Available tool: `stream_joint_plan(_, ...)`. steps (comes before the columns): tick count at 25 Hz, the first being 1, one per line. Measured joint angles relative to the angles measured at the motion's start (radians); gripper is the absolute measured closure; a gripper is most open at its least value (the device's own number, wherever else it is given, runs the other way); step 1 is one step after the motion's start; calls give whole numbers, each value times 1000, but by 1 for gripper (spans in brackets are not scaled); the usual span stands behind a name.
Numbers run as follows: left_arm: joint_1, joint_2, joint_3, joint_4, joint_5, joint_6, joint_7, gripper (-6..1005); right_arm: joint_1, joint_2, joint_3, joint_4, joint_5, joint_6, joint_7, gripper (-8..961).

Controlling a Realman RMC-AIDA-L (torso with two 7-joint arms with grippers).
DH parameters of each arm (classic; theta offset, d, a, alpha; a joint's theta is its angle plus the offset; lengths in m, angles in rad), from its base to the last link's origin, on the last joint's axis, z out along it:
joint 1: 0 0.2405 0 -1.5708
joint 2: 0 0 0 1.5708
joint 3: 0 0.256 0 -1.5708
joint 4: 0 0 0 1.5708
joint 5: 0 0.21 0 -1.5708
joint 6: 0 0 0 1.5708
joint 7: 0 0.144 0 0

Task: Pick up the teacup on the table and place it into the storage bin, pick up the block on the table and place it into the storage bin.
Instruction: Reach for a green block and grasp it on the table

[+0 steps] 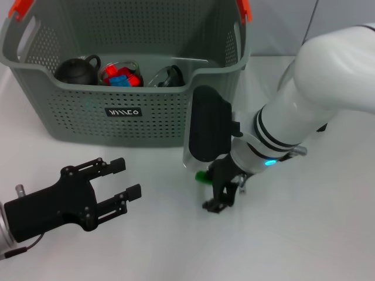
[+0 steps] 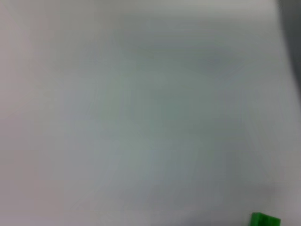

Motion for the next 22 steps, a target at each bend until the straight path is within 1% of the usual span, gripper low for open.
stream_joint_plan(3, 0, 0, 0, 0, 0, 0, 0, 370, -5, -3, 31, -26, 0, -92, -4, 276)
stream_joint_plan(5, 1, 0, 0, 1, 2, 0, 0, 370, -16, -5, 72, -63, -1, -155, -12, 280)
stream_joint_plan(8, 2, 0, 0, 1, 3, 0, 0, 370, -36, -6, 174, -114, -1, -247, -45, 285)
stream_joint_plan(12, 6, 0, 0, 2, 1, 0, 0, 370, -50, -8, 271, -150, -6, -270, -34, 281)
stream_joint_plan(15, 7, 0, 0, 2, 0, 0, 0, 370, -52, -9, 292, -153, -7, -283, -24, 285)
stream_joint_plan(22, 5, 0, 0, 1, 2, 0, 0, 370, -52, -9, 302, -154, -17, -320, -28, 304)
